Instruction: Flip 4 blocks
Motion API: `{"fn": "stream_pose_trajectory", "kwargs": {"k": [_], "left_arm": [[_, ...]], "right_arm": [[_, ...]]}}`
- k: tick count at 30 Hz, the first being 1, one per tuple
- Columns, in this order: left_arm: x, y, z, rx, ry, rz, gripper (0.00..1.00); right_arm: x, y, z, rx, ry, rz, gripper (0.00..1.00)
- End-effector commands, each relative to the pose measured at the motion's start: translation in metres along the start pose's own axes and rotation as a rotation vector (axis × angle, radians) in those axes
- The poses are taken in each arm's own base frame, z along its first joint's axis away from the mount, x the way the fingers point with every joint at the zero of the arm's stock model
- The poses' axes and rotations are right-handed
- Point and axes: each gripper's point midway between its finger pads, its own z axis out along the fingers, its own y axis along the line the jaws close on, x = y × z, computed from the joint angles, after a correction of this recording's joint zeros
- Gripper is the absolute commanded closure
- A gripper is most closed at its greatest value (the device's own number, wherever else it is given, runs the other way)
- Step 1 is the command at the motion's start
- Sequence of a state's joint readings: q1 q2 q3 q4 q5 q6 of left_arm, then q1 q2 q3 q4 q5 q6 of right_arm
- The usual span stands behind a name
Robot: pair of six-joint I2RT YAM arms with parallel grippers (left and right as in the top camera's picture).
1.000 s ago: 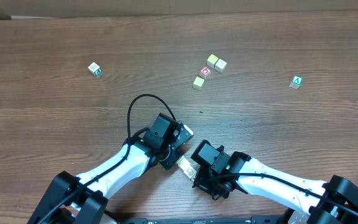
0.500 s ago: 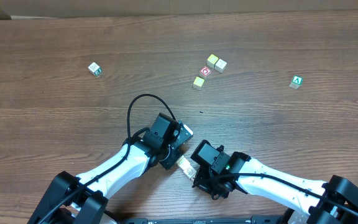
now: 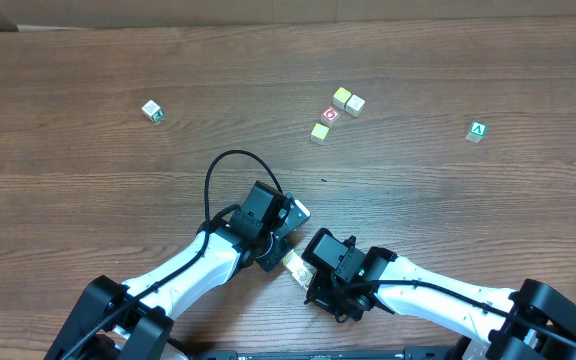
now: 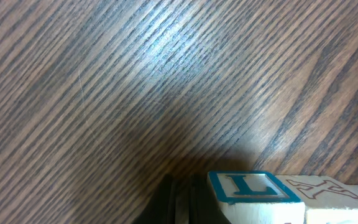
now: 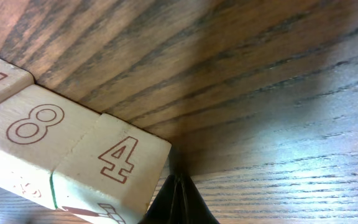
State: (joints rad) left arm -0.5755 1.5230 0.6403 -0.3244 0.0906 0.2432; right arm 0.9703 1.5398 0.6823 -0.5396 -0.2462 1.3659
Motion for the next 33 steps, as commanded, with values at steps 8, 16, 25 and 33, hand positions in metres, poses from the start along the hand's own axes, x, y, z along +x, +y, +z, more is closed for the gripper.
{"fn": "stream_pose_trajectory", "kwargs": {"k": [8,16,25,33], "left_arm": [[0.015,-0.024,0.009,0.108,0.032,0.046,0.96],[0.008,-0.024,0.009,0.104,0.004,0.086,0.96],[0.004,-0.029,0.009,0.135,-0.022,0.136,0.96],[0.002,-0.030,0.008,0.142,-0.029,0.146,0.96]], "right_arm": [[-0.005,0.020,0.003,-0.047,-0.025,-0.020,0.96],[-0.003,0.021,0.003,-0.049,-0.011,0.000,0.96],[-0.003,0.022,0.003,-0.056,-0.011,0.005,0.96],[0.001,0.028,0.004,-0.075,-0.008,0.024,0.96]]}}
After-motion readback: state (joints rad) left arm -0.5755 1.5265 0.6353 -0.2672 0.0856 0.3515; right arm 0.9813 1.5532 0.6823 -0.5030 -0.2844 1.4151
